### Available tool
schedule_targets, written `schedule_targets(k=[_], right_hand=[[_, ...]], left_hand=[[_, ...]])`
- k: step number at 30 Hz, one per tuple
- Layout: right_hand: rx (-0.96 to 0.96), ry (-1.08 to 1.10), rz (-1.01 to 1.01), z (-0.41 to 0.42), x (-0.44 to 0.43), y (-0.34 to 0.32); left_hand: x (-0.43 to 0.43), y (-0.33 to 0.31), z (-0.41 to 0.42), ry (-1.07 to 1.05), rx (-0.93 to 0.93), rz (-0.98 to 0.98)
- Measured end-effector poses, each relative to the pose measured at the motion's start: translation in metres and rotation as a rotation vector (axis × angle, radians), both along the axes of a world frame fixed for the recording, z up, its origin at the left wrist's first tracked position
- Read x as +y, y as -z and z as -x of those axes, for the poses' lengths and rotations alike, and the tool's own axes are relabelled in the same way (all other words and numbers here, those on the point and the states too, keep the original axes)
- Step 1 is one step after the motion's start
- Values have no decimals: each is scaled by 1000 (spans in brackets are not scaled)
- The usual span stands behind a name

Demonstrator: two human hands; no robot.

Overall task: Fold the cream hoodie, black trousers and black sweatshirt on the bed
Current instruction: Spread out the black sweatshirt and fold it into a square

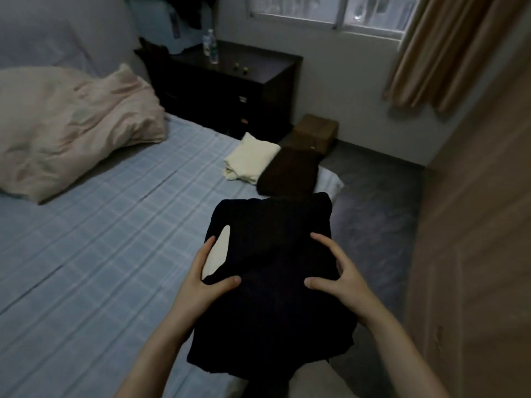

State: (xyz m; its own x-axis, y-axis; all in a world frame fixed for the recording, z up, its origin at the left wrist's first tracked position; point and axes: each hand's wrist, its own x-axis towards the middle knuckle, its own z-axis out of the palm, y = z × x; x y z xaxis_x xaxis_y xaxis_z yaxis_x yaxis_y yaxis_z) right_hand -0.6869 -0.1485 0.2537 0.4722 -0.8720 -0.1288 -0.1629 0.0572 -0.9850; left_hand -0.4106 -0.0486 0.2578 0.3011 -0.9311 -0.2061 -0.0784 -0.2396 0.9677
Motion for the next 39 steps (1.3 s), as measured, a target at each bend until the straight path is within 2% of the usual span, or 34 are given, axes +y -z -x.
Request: schedule_targets(k=[7, 13, 19, 30, 39], right_hand=[[-4, 80, -38, 82, -95, 16], [37, 99, -65, 154, -199, 18], [81, 21, -151, 196, -304, 26], [161, -143, -160, 151, -520, 61], [248, -448, -114, 48, -701, 51]], left_hand=[[-117, 13, 75, 101, -22, -24], [-219, 22, 149, 122, 36, -37], [-301, 29, 195, 82, 74, -75], [-470, 76, 173, -63, 150, -84], [-583, 88, 132, -394, 150, -48]])
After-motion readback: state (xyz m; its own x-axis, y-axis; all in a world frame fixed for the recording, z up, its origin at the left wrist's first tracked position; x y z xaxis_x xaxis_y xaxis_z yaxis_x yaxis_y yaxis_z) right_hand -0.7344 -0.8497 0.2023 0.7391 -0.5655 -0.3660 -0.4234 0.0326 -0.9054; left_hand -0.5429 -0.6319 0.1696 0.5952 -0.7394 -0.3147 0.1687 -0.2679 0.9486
